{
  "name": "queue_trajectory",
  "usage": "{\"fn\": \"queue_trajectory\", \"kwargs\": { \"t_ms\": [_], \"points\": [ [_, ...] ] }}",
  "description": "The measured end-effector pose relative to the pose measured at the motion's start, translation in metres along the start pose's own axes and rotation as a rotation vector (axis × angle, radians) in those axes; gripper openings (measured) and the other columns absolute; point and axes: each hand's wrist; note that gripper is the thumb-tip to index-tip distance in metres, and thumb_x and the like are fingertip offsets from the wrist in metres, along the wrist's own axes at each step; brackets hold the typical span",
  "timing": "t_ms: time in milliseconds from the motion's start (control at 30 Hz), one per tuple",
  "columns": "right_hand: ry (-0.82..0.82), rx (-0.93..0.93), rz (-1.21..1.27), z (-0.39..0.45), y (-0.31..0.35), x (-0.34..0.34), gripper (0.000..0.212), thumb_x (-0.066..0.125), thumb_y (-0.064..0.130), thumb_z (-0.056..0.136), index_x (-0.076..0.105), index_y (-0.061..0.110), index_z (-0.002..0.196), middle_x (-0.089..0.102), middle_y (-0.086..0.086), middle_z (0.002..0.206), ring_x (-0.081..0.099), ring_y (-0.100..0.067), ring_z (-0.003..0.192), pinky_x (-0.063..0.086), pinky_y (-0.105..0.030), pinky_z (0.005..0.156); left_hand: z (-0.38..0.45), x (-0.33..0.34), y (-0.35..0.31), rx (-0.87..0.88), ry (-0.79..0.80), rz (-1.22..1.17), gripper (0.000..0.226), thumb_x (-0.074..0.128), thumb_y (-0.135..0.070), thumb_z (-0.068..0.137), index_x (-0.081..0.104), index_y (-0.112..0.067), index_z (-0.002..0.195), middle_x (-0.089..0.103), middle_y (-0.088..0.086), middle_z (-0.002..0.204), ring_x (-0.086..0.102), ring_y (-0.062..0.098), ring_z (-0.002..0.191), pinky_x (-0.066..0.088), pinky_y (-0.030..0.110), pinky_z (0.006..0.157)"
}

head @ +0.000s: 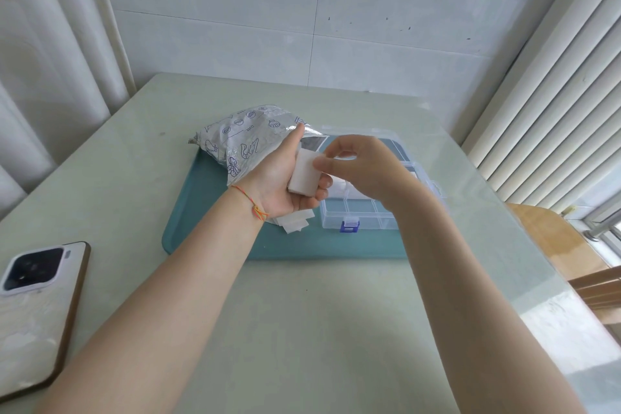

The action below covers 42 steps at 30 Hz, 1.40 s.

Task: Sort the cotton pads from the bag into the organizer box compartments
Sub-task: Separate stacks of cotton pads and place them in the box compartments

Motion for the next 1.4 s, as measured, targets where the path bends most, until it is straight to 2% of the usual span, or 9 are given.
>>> {"fn": "queue_trajectory", "kwargs": {
  "t_ms": [300, 400, 500, 667, 833, 1000, 1100, 1233, 1400],
  "points": [
    [0.074, -0.157, -0.181, -0.007, 0.006, 0.002, 0.058, 0.079, 0.039, 0.078, 0.052, 0.022, 0.127, 0.049, 0.007, 0.128, 0.05, -0.002, 0.112, 0.036, -0.008, 0.082, 0.004, -0.001, 0.003, 0.018, -0.033, -0.064, 0.058, 0.037, -0.072, 0.091, 0.057, -0.019, 0.104, 0.061, -0.001, 0.074, 0.054, 0.015, 0.058, 0.051, 0.026, 0.054],
    [0.115, -0.2, -0.461, -0.012, 0.011, 0.009, 0.076, 0.08, 0.046, 0.073, 0.045, 0.025, 0.136, 0.045, 0.006, 0.129, 0.045, -0.013, 0.12, 0.036, -0.032, 0.099, 0.003, 0.003, 0.004, 0.037, 0.003, -0.058, 0.06, 0.035, -0.074, 0.091, 0.056, -0.024, 0.115, 0.062, 0.001, 0.089, 0.057, 0.019, 0.083, 0.051, 0.035, 0.074],
    [0.077, -0.207, -0.553, -0.014, 0.014, 0.007, 0.064, 0.076, 0.044, 0.076, 0.048, 0.022, 0.129, 0.048, 0.004, 0.121, 0.045, -0.016, 0.115, 0.035, -0.039, 0.101, 0.002, 0.011, 0.003, 0.031, 0.033, -0.059, 0.067, 0.03, -0.075, 0.09, 0.069, -0.023, 0.107, 0.059, 0.005, 0.103, 0.054, 0.024, 0.1, 0.049, 0.04, 0.085],
    [0.122, -0.163, -0.431, -0.019, 0.011, -0.014, 0.062, 0.076, 0.046, 0.078, 0.052, 0.022, 0.13, 0.054, 0.005, 0.116, 0.052, -0.013, 0.104, 0.043, -0.032, 0.091, 0.005, 0.026, 0.003, 0.062, 0.054, -0.024, 0.059, 0.032, -0.076, 0.089, 0.063, -0.027, 0.101, 0.055, -0.004, 0.083, 0.054, 0.012, 0.071, 0.048, 0.026, 0.06],
    [0.041, 0.0, -0.033, -0.024, -0.013, -0.054, 0.019, 0.064, 0.03, 0.093, 0.071, 0.018, 0.105, 0.069, 0.007, 0.092, 0.058, -0.005, 0.076, 0.046, -0.024, 0.076, 0.012, 0.055, 0.002, 0.135, 0.124, 0.173, 0.074, 0.024, -0.077, 0.089, 0.066, -0.02, 0.067, 0.049, 0.001, 0.06, 0.046, 0.015, 0.052, 0.044, 0.025, 0.049],
    [-0.059, 0.085, 0.067, -0.022, -0.038, -0.08, 0.012, 0.071, 0.022, 0.085, 0.073, 0.014, 0.094, 0.072, -0.011, 0.091, 0.06, -0.016, 0.079, 0.053, -0.043, 0.085, 0.03, 0.086, 0.002, 0.156, 0.152, 0.304, 0.075, 0.021, -0.073, 0.092, 0.072, -0.021, 0.072, 0.06, 0.005, 0.072, 0.059, 0.019, 0.064, 0.055, 0.028, 0.061],
    [-0.163, 0.132, 0.087, -0.017, -0.053, -0.099, 0.01, 0.067, 0.02, 0.085, 0.071, 0.011, 0.087, 0.067, -0.006, 0.083, 0.058, -0.017, 0.076, 0.051, -0.036, 0.076, 0.045, 0.1, 0.001, 0.256, -0.019, 0.409, 0.062, 0.032, -0.066, 0.096, 0.072, -0.019, 0.102, 0.068, 0.01, 0.096, 0.068, 0.022, 0.085, 0.059, 0.036, 0.074],
    [-0.297, 0.191, 0.151, -0.005, -0.082, -0.12, 0.012, 0.061, 0.01, 0.087, 0.067, 0.002, 0.093, 0.072, -0.013, 0.086, 0.066, -0.014, 0.068, 0.054, -0.024, 0.064, 0.072, 0.103, 0.003, 0.511, -0.45, 0.829, 0.046, 0.048, -0.048, 0.093, 0.066, -0.006, 0.095, 0.068, 0.015, 0.093, 0.065, 0.027, 0.084, 0.054, 0.039, 0.078],
    [-0.266, 0.222, 0.032, 0.013, -0.113, -0.117, 0.009, 0.064, 0.012, 0.088, 0.068, 0.005, 0.092, 0.063, -0.005, 0.072, 0.048, -0.009, 0.053, 0.035, -0.013, 0.041, 0.093, 0.101, 0.015, 0.459, -0.372, 1.259, 0.029, 0.046, -0.012, 0.095, 0.073, -0.015, 0.104, 0.071, 0.0, 0.111, 0.061, 0.019, 0.106, 0.044, 0.024, 0.087]
  ]
}}
Point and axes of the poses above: each hand's wrist, its own z-axis towards the middle knuckle, its own x-axis out of the palm, y = z × x
